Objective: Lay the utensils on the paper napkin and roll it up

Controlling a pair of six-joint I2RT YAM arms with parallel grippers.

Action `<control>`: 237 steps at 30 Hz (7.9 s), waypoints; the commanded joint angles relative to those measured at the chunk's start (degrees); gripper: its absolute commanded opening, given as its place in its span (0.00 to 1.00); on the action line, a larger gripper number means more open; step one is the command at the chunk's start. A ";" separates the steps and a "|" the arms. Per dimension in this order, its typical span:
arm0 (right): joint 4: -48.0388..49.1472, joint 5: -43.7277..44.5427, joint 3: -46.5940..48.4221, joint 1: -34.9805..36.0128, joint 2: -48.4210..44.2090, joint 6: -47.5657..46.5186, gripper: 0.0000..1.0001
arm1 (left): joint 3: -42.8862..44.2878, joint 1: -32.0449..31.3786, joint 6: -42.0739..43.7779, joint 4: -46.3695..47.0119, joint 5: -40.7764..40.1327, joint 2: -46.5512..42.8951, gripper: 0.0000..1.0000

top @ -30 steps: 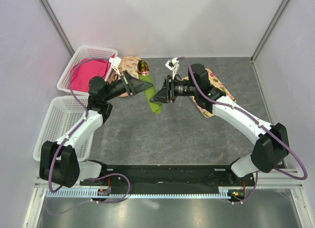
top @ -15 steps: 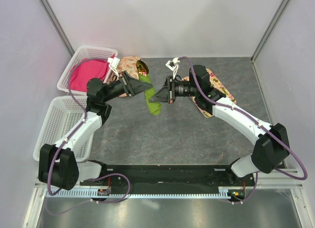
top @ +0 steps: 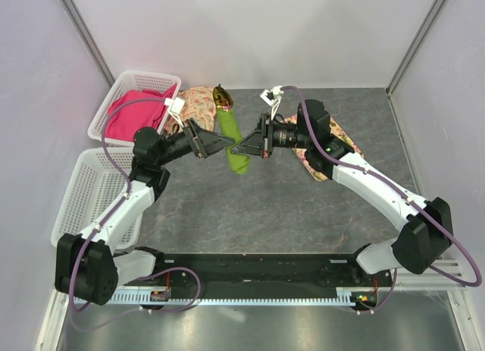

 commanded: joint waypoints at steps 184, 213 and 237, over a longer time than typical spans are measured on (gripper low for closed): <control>-21.29 1.66 -2.28 -3.80 2.14 -16.92 0.98 | 27.80 71.60 125.94 -122.61 -0.13 30.15 0.02; -21.99 2.19 -1.40 -3.89 5.74 -17.71 0.98 | 19.01 67.21 112.05 -110.85 -6.54 36.05 0.02; -21.91 2.19 -0.96 -3.80 6.18 -17.36 0.98 | 18.22 64.75 98.77 -98.62 -11.28 40.63 0.15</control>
